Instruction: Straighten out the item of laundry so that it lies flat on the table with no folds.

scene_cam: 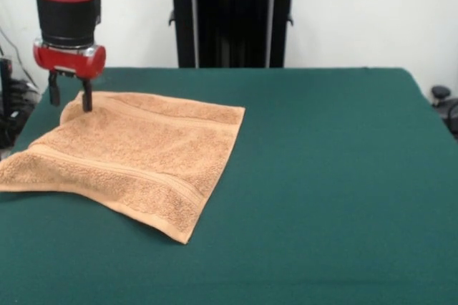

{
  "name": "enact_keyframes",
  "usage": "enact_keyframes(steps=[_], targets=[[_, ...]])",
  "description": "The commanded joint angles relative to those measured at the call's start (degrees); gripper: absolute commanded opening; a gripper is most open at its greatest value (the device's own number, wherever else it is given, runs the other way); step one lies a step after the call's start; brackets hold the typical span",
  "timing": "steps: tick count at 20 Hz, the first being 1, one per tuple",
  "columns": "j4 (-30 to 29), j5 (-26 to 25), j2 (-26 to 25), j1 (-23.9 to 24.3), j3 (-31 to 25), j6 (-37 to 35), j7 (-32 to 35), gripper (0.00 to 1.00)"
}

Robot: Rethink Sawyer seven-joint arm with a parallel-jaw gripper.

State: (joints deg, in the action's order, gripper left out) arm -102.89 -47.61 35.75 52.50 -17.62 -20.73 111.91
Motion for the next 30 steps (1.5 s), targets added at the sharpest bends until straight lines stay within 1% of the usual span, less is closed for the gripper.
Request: enact_keyframes(steps=[1, 7, 12, 14, 19, 24, 27, 30], targets=[[-7.29, 3.58, -0.56, -6.13, -4.95, -3.49, -0.35, 1.0], [-7.02, 4.98, -1.98, -10.99, -1.94, -0.26, 5.79, 1.0], [-6.43, 6.16, -3.01, -13.4, -0.14, 1.4, 7.81, 1.0], [-6.06, 6.64, -4.14, -14.23, 0.65, 2.36, 8.71, 1.0], [-2.9, 6.43, -9.66, -18.32, 4.64, 8.22, 12.33, 1.0], [-0.52, 7.36, -14.12, -20.25, 7.03, 12.81, 12.64, 1.0], [0.46, 8.63, -16.53, -22.13, 9.15, 16.05, 13.67, 1.0], [1.7, 10.94, -18.38, -23.93, 10.98, 17.67, 13.81, 1.0]])
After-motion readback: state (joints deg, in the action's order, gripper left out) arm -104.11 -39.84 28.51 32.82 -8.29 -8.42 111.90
